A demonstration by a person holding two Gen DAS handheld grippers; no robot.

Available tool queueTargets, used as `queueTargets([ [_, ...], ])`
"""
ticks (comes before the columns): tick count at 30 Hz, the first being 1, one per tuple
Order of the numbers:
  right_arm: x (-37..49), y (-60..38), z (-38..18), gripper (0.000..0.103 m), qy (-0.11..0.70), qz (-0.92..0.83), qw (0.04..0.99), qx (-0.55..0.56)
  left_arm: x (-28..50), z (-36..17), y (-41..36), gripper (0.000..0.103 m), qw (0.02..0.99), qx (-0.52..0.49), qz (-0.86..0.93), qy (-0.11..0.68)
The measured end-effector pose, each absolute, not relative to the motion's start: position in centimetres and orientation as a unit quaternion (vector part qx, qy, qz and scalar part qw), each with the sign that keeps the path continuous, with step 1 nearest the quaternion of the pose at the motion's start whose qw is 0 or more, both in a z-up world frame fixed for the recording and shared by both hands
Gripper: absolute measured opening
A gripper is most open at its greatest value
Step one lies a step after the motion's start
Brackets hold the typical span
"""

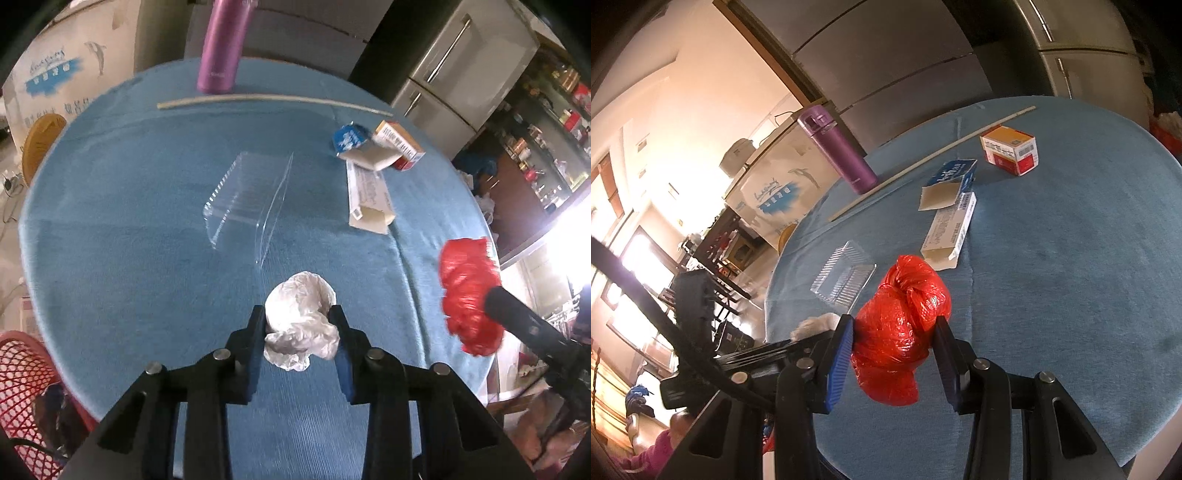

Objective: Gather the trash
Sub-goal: 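Close the left tool on the crumpled white tissue and lift it, then carry the white tissue and red bag over the red wastebasket with both tools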

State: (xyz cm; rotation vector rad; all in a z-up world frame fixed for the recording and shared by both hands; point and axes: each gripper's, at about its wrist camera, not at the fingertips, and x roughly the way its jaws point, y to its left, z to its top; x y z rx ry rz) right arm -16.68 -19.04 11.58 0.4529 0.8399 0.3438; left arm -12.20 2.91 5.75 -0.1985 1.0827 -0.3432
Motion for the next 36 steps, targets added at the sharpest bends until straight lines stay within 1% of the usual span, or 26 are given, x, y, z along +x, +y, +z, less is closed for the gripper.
queueTargets([
  [10, -16.7, -17.0, 13.0, 0.046, 0.389, 0.191, 0.878, 0.202, -14.9, 12.0, 4.8, 0.035, 0.893, -0.018, -0.080, 0.442],
  [15, -16.8, -16.4, 13.5, 0.046, 0.388, 0.196, 0.879, 0.196, -15.4, 13.7, 5.1, 0.035, 0.909, 0.013, -0.052, 0.413],
  [23, -16.8, -15.1, 13.9, 0.046, 0.390, 0.207, 0.878, 0.184, -16.7, 15.2, 6.0, 0.035, 0.921, 0.027, -0.034, 0.388],
  [36, -16.7, -13.1, 14.8, 0.046, 0.386, 0.228, 0.877, 0.171, -17.7, 16.0, 7.5, 0.035, 0.925, 0.025, -0.010, 0.378],
])
